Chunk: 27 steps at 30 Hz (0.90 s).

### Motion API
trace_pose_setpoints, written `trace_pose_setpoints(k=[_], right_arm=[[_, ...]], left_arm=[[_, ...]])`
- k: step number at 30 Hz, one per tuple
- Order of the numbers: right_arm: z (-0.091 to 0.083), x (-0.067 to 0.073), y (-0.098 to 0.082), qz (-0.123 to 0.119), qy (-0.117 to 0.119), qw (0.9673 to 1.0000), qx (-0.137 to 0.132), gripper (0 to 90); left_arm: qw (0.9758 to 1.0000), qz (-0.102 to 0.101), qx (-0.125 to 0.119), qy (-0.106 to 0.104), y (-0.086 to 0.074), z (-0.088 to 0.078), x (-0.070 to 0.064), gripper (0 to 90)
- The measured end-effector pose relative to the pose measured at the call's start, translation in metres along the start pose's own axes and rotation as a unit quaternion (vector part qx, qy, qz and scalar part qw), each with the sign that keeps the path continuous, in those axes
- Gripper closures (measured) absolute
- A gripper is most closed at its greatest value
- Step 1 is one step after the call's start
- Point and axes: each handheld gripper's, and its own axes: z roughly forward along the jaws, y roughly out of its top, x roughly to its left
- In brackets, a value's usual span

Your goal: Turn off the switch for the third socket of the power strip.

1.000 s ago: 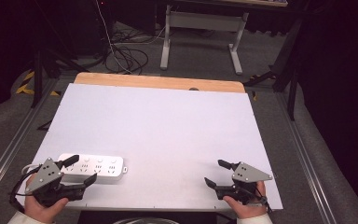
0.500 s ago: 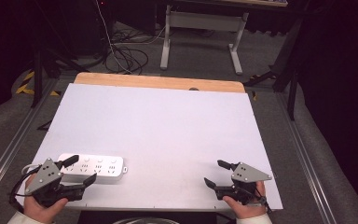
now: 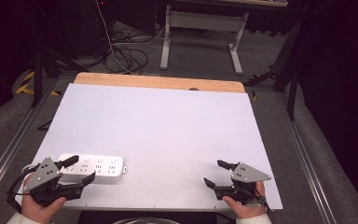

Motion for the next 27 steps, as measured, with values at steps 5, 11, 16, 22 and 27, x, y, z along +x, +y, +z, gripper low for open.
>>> trace_pose_setpoints(k=[5,11,16,22,27], right_arm=[[0.001,0.0,0.0,-0.001,0.0,1.0,0.001,22.8],[0.001,0.0,0.0,-0.001,0.0,1.0,0.003,22.8],[0.001,0.0,0.0,-0.001,0.0,1.0,0.005,22.8],[0.001,0.0,-0.001,0.001,-0.001,1.0,0.004,22.8],[0.001,0.0,0.0,-0.002,-0.001,1.0,0.007,22.8]], left_arm=[[1.0,0.001,0.004,-0.004,0.008,0.001,-0.001,20.9],[0.9999,0.003,0.011,-0.003,0.02,0.004,0.002,22.4],[0.9998,0.004,0.018,-0.004,0.028,0.012,0.002,23.3],[0.9995,0.01,0.027,-0.01,0.036,0.021,0.003,23.7],[0.9993,0.012,0.033,-0.014,0.041,0.029,0.003,24.2]])
